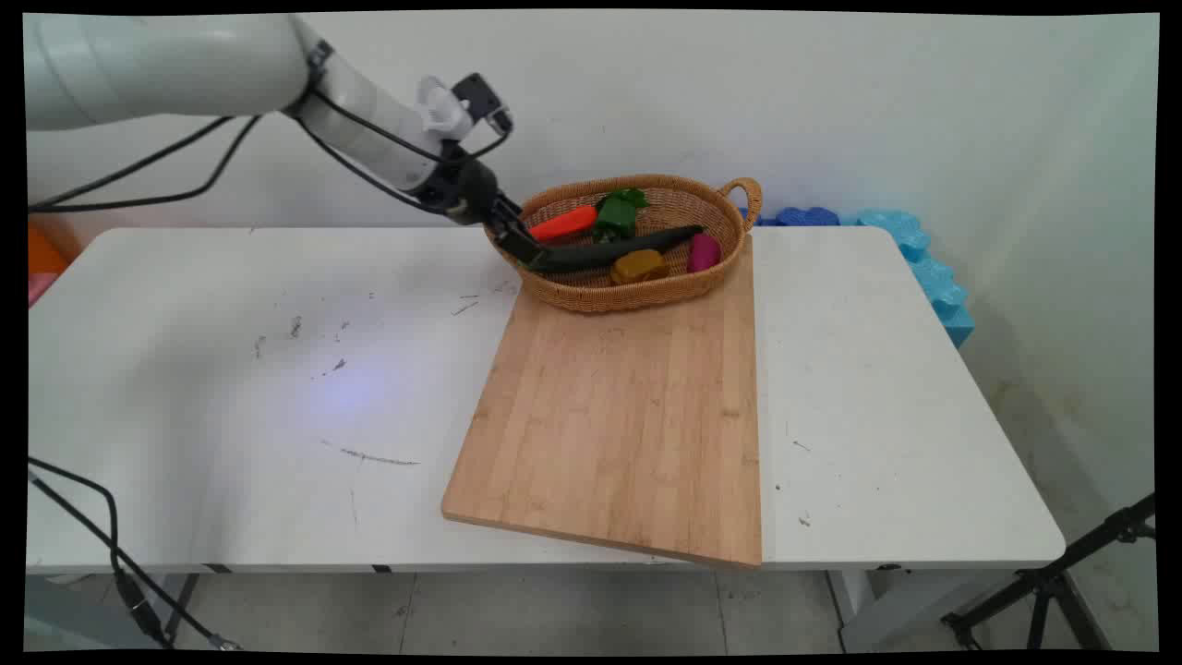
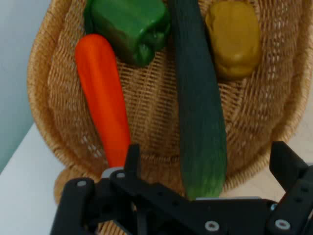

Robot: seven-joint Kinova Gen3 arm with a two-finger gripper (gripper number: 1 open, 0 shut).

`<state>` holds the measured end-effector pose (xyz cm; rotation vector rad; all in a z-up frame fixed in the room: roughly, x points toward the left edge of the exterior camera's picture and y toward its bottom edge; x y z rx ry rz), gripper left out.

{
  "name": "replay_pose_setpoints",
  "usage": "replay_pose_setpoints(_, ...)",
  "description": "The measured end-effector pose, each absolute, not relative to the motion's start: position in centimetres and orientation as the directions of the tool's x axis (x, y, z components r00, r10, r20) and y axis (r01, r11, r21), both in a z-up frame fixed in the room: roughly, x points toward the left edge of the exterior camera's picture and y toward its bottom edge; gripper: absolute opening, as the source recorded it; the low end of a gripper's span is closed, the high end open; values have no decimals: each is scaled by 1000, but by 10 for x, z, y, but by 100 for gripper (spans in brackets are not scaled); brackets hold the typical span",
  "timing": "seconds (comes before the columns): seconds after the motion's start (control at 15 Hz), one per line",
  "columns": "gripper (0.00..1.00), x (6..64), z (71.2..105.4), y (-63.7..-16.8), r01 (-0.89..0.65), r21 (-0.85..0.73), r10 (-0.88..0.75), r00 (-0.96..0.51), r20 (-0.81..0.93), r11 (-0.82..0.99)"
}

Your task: Pick up the cucumber from the vegetable basket

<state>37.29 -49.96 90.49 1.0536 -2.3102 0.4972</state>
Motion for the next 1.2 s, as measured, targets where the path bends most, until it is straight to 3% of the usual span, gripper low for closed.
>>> replay_pose_setpoints(1.2, 100, 312, 852, -551, -807, -107, -626, -527, 575, 581)
